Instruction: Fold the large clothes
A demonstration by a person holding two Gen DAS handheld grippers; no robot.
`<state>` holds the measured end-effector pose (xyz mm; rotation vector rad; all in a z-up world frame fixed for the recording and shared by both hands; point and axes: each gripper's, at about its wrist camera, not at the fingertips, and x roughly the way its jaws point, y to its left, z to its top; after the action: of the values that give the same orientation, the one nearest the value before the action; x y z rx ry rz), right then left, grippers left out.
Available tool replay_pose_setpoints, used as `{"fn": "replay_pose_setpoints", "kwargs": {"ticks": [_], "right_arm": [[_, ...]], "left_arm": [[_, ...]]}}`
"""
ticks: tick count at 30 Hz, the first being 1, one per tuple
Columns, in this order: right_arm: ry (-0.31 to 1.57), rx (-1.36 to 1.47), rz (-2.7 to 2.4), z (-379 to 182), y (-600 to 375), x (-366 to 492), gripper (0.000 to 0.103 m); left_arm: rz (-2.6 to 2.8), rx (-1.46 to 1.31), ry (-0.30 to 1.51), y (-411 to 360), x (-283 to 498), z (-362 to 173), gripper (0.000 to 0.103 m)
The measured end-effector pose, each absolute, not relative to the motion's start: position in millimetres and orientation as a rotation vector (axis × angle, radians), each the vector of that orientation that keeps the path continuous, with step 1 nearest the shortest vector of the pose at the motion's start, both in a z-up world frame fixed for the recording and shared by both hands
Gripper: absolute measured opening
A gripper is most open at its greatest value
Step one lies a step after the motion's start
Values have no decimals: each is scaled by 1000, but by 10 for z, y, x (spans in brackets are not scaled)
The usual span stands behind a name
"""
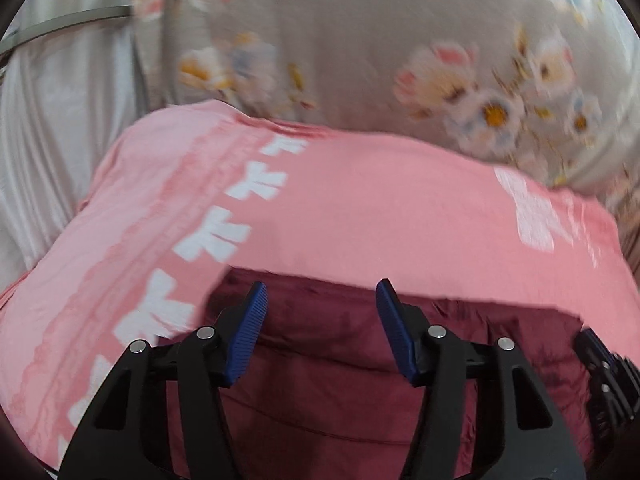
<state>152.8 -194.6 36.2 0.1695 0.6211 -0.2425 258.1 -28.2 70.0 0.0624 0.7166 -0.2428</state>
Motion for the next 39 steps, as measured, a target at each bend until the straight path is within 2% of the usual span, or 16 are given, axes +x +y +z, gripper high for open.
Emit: {"fn": "replay_pose_setpoints", "kwargs": {"ticks": [4,10,39], "right_arm": [[730,190,-216,99,-1906,1905,4],[809,270,-222,-285,-2067,2079,4],[857,195,-269,-468,-1964,2160,1]], "left_arm": [[-246,119,795,-632,2683,278,52],[-207,99,867,-605,2826,-178,53],[-156,161,822,-683,2787,-330,54]]}}
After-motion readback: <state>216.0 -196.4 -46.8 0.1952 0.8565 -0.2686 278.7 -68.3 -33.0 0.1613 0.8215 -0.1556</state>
